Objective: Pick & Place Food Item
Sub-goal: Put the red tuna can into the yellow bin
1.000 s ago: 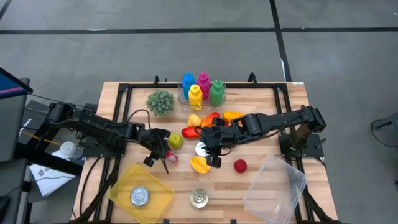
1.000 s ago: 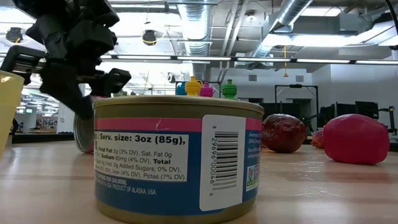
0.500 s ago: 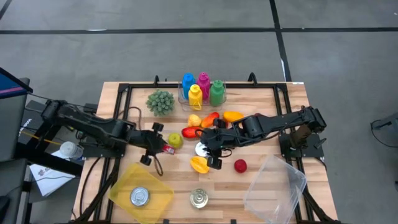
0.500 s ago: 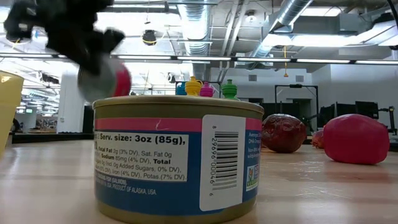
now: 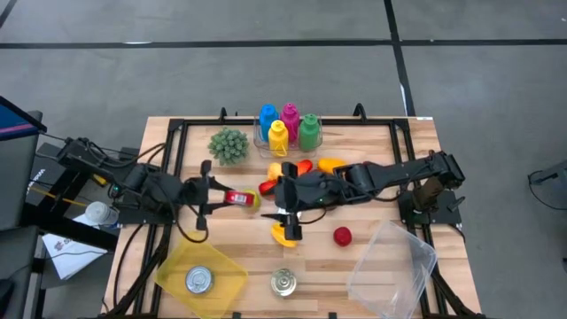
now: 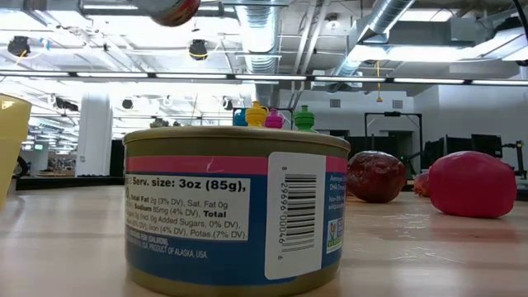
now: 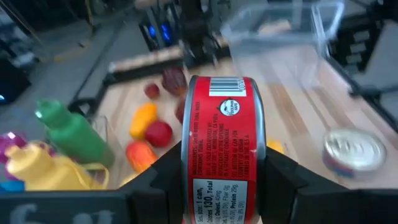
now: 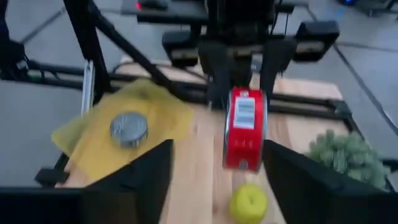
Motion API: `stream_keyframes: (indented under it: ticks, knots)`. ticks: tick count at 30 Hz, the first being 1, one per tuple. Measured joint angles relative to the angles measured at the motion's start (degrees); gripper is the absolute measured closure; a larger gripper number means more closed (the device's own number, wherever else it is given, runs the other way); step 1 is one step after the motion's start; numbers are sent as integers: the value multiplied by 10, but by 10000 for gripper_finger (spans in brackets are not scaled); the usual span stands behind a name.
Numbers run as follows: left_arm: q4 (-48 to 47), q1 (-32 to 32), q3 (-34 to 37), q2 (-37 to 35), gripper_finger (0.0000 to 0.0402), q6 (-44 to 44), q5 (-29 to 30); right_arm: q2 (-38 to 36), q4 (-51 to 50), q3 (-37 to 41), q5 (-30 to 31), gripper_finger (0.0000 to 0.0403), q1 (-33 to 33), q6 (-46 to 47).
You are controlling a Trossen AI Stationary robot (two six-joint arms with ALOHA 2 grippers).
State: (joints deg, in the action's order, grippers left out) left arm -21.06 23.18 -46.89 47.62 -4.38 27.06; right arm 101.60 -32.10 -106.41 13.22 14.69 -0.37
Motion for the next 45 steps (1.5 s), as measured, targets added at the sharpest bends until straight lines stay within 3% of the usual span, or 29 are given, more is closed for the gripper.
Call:
stream_keyframes:
  ticks: [6, 17, 21, 27, 32, 36, 40, 45]
  knots:
    - [78, -4, 0, 12, 272, -42, 9, 26, 31, -1, 1, 104, -12, -2]
    - [111, -1, 0, 28, 272, -44, 4, 49, 44, 0, 50, 103, -21, 17]
    - [133, -1, 0, 28, 272, -44, 4, 49, 41, 0, 46, 142, -19, 14]
    - [144, -1, 0, 28, 272, -37, 1, 56, 37, 0, 34, 269, -18, 8]
    - [147, -1, 0, 29, 259, -13, 1, 55, 40, 0, 41, 267, -14, 8]
    - [149, -2, 0, 26, 181, 73, 5, 43, 33, 0, 90, 267, -4, -4]
    - [119, -20, 0, 16, 104, 239, 4, 17, -4, -2, 191, 267, 21, -60]
    - [108, -52, 0, 11, 64, 488, -2, 4, -79, -1, 301, 267, 51, -174]
